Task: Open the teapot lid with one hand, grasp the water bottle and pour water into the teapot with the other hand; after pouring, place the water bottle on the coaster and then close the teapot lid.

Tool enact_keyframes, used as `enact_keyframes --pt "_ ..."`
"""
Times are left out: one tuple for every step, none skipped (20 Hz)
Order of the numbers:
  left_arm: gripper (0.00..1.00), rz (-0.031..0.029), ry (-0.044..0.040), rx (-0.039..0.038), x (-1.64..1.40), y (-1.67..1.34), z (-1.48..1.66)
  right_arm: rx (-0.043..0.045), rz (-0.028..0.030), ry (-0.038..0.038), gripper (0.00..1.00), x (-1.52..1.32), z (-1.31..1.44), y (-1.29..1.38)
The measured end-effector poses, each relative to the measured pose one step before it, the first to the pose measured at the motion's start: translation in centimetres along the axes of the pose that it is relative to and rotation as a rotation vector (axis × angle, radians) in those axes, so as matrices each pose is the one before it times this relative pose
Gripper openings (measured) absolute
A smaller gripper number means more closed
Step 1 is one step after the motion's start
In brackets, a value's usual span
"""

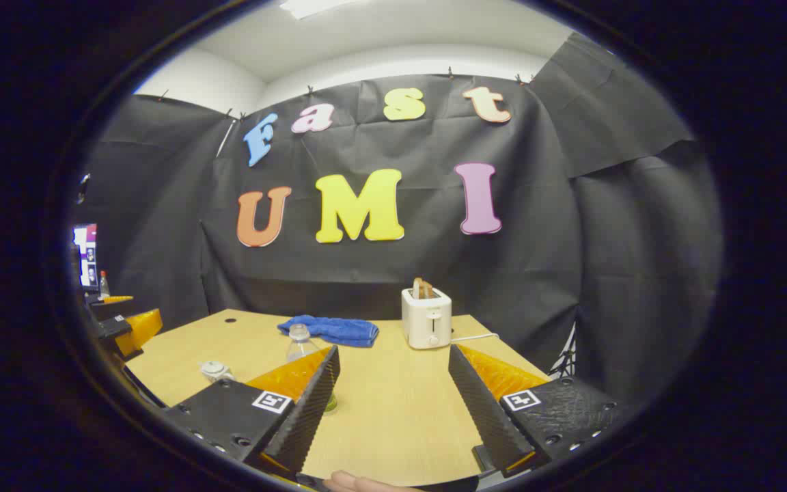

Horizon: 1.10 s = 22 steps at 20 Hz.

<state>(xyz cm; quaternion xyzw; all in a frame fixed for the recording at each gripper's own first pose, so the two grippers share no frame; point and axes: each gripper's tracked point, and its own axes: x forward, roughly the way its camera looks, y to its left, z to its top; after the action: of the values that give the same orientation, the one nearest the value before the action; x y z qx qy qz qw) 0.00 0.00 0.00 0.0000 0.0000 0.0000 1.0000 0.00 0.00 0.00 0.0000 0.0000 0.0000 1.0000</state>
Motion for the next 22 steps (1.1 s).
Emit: enact_keyframes --pt "0.99 0.00369 0.01151 -0.00373 0.203 0.416 -0.389 -0.01072 -0.00296 0.01048 0.96 0.219 -0.309 0.071" --pt "0.99 0.00394 0.00224 -0.00531 0.124 0.242 0.08 -0.00784 -0.00265 0.00871 0.96 0.298 -0.392 0.16" --pt "1.0 0.00029 0.00465 -0.00322 -0.193 0.155 -0.008 -0.00743 0.00203 0.00313 0.96 0.171 -0.143 0.163" --pt "0.99 0.00018 0.00318 -0.00351 0.035 0.016 -0.022 -0.00262 -0.00148 0.00349 0.93 0.086 -0.209 0.098" --pt "1.0 0.00268 0.00507 -0.00447 -0.02 0.057 -0.094 0.00139 0.00317 0.00258 0.95 0.089 -0.07 0.141" --pt "1.0 0.00334 0.00419 -0.00352 0.054 0.142 -0.048 -0.0024 0.0055 0.00379 0.96 0.086 -0.161 0.167" --pt "1.0 0.00533 0.00498 -0.00372 0.278 0.524 -0.215 -0.00115 -0.00065 0.00324 0.96 -0.019 -0.073 -0.068" --pt "0.99 0.00324 0.00694 -0.00384 0.25 0.348 -0.243 0.00034 -0.00137 -0.00109 0.96 0.022 -0.011 -0.14" --pt "1.0 0.00195 0.00438 -0.00261 0.09 0.086 -0.114 -0.00003 -0.00083 -0.00288 0.96 0.006 0.151 -0.041" --pt "1.0 -0.00015 0.00331 -0.00185 0.08 0.063 -0.061 0.0009 -0.00029 -0.00154 0.96 0.12 -0.06 0.0" --pt "1.0 -0.00276 0.00401 0.00039 -0.04 -0.21 -0.101 0.00291 0.00351 -0.00194 0.96 -0.039 0.094 0.073" --pt "1.0 -0.00451 0.0019 0.00122 0.047 -0.111 -0.016 0.0023 0.00552 -0.00101 0.96 0.051 -0.17 0.163" --pt "1.0 -0.00372 -0.00002 0.00126 0.057 -0.103 -0.084 -0.00163 0.00516 -0.00027 0.96 -0.068 -0.035 0.098" --pt "1.0 -0.00654 0.00104 0.00287 0.051 -0.08 -0.053 -0.00422 0.00232 0.00087 0.96 0.03 -0.068 -0.003" --pt "1.0 -0.00442 -0.00134 0.00122 0.037 -0.169 -0.033 -0.00394 -0.00009 0.00247 0.96 0.064 -0.058 -0.021" --pt "1.0 -0.00436 0.00042 0.00121 0.067 -0.126 -0.059 -0.00263 0.00087 0.00258 0.96 0.027 -0.026 0.025" --pt "1.0 -0.00345 0.00281 -0.00113 0.193 -0.12 -0.231 -0.0017 0.00258 0.00392 0.96 0.049 -0.129 0.082" --pt "1.0 -0.00655 0.00629 -0.00143 0.129 -0.153 -0.145 -0.00136 0.00281 0.0042 0.96 0.016 -0.042 0.062" --pt "1.0 -0.00983 0.00082 -0.00178 0.133 -0.243 -0.114 -0.00142 0.00335 0.00353 0.96 0.081 -0.194 0.098" --pt "1.0 -0.01143 -0.00699 -0.00496 0.2 -0.169 0.071 0.00099 0.00096 0.00236 0.96 0.07 -0.039 0.059" --pt "1.0 -0.01105 -0.00912 -0.00545 0.247 -0.249 0.032 0.00183 0.00019 0.00211 0.96 0.077 0.005 0.051" --pt "1.0 -0.00141 -0.01098 -0.00673 0.405 -0.065 0.014 -0.00186 0.00145 0.00062 0.96 0.126 -0.225 0.141"
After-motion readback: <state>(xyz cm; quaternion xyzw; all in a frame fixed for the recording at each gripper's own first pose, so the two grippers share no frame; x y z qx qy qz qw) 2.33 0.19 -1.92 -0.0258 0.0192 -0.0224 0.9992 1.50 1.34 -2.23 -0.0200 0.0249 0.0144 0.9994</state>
